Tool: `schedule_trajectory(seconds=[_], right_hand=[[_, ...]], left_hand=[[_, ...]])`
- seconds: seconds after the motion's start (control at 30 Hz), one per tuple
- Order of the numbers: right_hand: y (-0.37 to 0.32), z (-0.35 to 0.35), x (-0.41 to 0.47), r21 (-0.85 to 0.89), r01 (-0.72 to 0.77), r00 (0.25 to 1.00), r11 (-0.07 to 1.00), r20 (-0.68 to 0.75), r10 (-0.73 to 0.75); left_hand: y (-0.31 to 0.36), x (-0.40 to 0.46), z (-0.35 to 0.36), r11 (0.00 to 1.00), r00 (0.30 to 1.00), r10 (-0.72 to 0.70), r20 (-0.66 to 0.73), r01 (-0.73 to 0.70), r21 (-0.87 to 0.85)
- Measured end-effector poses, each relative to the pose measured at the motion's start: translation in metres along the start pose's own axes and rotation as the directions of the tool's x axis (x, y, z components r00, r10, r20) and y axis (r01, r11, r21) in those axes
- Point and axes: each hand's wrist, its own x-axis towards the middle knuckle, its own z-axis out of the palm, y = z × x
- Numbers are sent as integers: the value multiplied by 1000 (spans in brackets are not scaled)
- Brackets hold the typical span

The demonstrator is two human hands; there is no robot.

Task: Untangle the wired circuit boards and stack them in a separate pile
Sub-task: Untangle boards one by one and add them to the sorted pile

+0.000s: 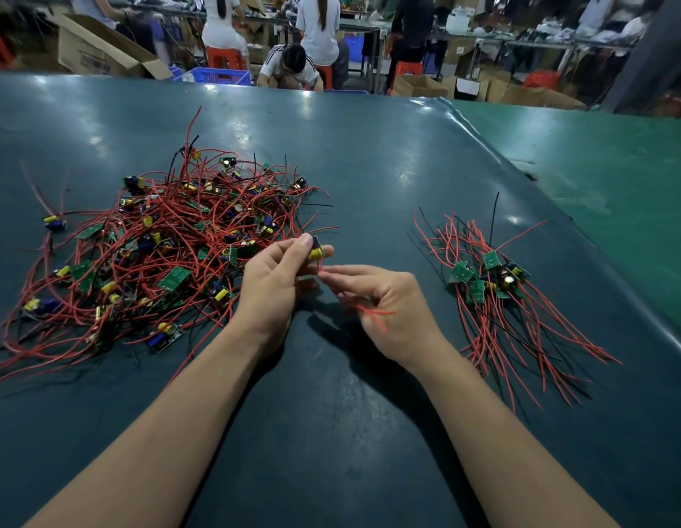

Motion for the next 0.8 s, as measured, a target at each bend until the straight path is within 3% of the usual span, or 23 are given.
schedule_trajectory(seconds=[0.07,0.17,0.27,0.4,0.6,0.8], right_hand=[[0,-8,2,6,-61,995,998,-75,61],[0,-14,7,160,-251,941,955,-191,280],[-5,-11,9,444,-409,861,797,-102,499],[-7,-8,9,569,-442,866,694,68,496],[-3,-19,10,627,-534,809,567,187,557],[-5,-18,11,584,-501,811,638,61,582]], left_hand=[[3,-1,1,995,1000,-12,14,13,-98],[10,-1,0,957,996,-83,33,88,-275],[10,-6,2,976,978,-154,141,173,-133],[6,-13,6,980,943,-186,275,160,115],[2,-18,4,975,918,-146,369,70,212],[5,-17,1,964,890,-227,396,147,222]])
